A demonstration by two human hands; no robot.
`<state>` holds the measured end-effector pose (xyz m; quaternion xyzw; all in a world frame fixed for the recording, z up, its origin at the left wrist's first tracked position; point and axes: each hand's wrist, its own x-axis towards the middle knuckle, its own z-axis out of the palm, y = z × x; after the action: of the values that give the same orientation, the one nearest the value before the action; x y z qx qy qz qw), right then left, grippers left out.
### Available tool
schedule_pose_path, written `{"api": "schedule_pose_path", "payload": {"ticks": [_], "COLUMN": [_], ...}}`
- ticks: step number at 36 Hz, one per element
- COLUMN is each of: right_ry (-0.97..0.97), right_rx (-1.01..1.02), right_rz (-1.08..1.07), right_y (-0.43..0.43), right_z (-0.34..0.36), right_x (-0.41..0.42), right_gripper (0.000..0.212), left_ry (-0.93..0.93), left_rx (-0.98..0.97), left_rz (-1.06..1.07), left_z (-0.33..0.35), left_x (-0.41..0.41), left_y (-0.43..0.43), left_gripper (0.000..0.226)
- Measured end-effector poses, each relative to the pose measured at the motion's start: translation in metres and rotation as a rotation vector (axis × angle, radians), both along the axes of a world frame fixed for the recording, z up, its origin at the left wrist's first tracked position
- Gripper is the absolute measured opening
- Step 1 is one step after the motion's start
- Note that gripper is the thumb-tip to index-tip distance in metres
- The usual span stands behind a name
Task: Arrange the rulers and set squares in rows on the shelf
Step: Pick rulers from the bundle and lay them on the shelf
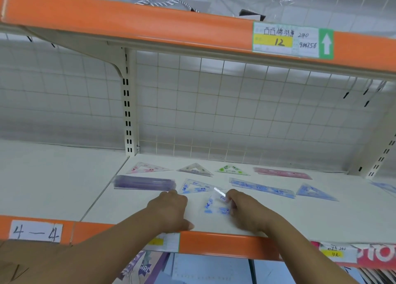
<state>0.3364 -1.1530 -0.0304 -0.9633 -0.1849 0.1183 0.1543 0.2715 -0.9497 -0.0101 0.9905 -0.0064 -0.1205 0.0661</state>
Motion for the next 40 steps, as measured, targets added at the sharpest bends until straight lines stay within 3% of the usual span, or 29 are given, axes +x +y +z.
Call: {"api": "schedule_pose_path", "payload": {"ticks": [5, 9, 11, 18, 23, 28, 40], "right_ry": [0.011, 0.019, 0.011, -0.03, -0.09, -0.15, -0.149], "right_rx": [-0.017, 0.037, 0.043, 0.102, 0.018, -0.059, -0.125], "right_rz": [0.051, 0.066, 0.076, 0.118, 0.131, 0.148, 0.223], "right_y": [0.007, 0.018, 0.023, 0.044, 0.058, 0.07, 0.074], "right_z": [0.005, 0.004, 0.003, -0.001, -0.001, -0.005, -0.007], "right_x": [0.007, 0.018, 0.026, 0.047, 0.058, 0.068, 0.075], "right_gripper": [0.037, 0.018, 0.03, 0.04, 0.029, 0.05, 0.043], "left_ry": [0.009, 0.008, 0.01, 0.008, 0.012, 0.02, 0.011], "left_rx": [0.006, -0.003, -0.01, -0.018, -0.025, -0.024, -0.029], "left_rz": [0.004, 0.027, 0.042, 0.118, 0.171, 0.206, 0.252], "left_z": [-0.001, -0.001, -0.001, -0.001, -0.001, -0.002, 0.0], "left_x": [0.001, 0.003, 0.002, -0.003, -0.007, -0.012, -0.015], "left_y": [0.003, 0.011, 0.016, 0.03, 0.039, 0.045, 0.052], "left_gripper": [0.06, 0.06, 0.061, 0.06, 0.06, 0.059, 0.057]}}
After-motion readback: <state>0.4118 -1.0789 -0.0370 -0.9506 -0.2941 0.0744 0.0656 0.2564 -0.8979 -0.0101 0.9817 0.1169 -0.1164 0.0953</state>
